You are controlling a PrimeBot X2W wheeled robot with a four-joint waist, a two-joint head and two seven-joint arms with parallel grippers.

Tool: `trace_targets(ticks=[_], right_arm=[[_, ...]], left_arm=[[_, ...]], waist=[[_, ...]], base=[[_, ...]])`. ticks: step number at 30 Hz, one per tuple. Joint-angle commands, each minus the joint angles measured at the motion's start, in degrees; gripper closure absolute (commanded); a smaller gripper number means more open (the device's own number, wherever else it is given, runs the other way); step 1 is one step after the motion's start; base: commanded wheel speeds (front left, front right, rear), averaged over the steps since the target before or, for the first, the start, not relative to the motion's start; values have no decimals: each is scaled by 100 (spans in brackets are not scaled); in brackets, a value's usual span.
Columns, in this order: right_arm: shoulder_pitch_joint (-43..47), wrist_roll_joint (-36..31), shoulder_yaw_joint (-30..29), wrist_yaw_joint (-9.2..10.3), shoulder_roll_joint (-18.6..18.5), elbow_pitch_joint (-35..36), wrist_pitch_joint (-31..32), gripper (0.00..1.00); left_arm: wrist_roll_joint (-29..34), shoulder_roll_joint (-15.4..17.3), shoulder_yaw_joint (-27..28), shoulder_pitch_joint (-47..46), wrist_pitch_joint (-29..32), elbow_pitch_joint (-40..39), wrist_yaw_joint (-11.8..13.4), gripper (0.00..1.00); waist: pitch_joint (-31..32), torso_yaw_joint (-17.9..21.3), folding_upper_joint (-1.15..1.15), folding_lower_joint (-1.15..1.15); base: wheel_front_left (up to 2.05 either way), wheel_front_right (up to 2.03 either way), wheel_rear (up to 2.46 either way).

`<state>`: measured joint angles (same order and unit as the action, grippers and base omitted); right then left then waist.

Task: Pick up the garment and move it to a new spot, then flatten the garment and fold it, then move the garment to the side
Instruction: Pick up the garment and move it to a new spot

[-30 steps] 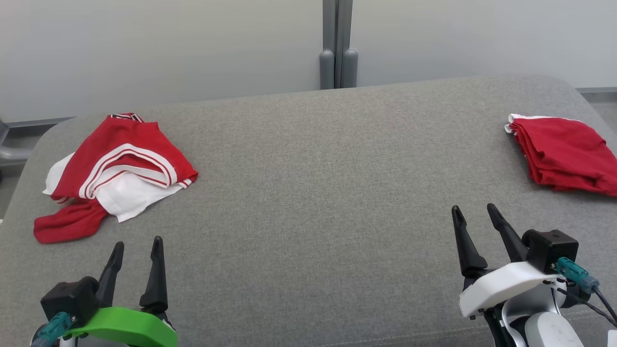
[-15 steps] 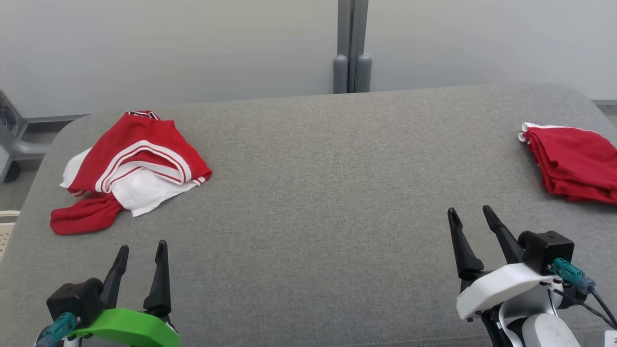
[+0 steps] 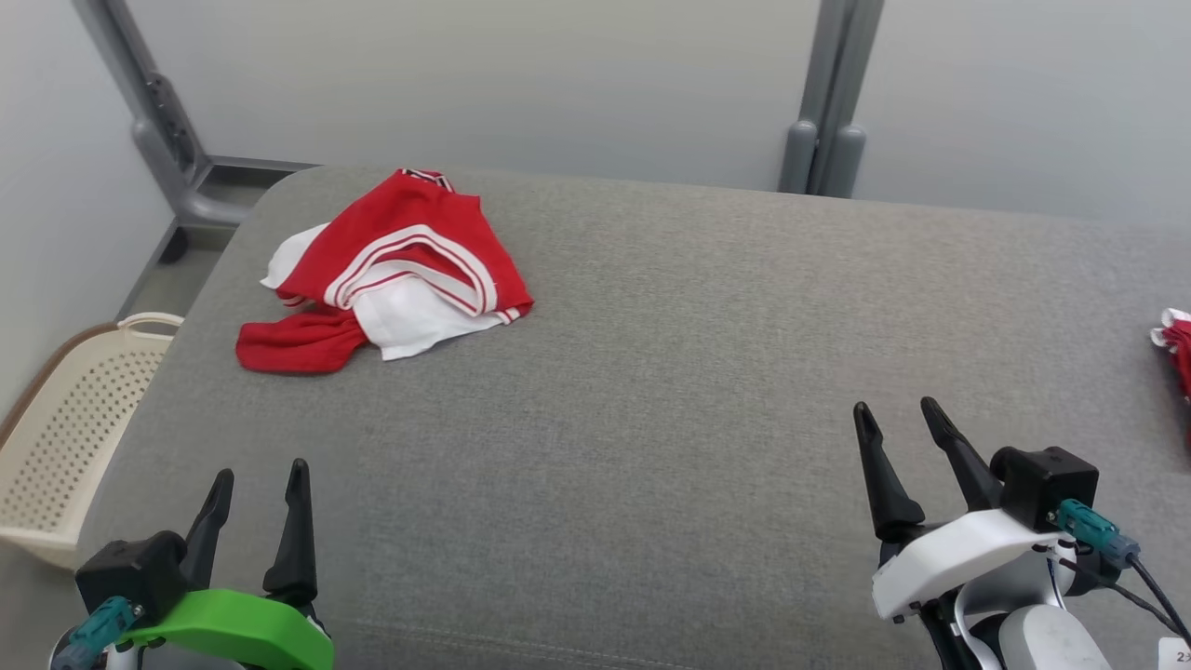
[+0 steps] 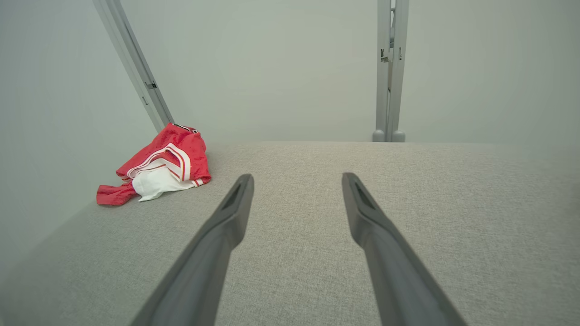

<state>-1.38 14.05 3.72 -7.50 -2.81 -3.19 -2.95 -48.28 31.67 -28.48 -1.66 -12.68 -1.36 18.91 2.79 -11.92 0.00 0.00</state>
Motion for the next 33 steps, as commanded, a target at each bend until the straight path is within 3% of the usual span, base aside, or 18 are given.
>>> trace_targets(ticks=[1, 8, 18, 27, 33], right_arm=[[-26, 51, 2, 2, -16, -19, -35, 0], [-97, 52, 46, 3, -18, -93, -63, 0], [-149, -16, -1, 2, -18, -67, -14, 0], [-398, -144, -95, 3, -18, 108, 61, 0], [-678, -246, -205, 2, -18, 244, 97, 0]], left_arm=[[24, 47, 7, 7, 6, -12, 20, 0], [37, 95, 18, -4, 57, -116, 86, 0], [101, 297, -5, -435, 441, -186, 112, 0], [2, 462, 27, -1646, 1162, 174, -203, 0], [-422, 315, 249, -2694, 1696, 810, -498, 0]], waist=[[-28, -545, 0, 0], [-78, -836, 0, 0], [-214, -747, 0, 0], [-705, -409, 0, 0], [-1264, -103, 0, 0]], base=[[0, 0, 0], [0, 0, 0], [0, 0, 0], [0, 0, 0], [0, 0, 0]])
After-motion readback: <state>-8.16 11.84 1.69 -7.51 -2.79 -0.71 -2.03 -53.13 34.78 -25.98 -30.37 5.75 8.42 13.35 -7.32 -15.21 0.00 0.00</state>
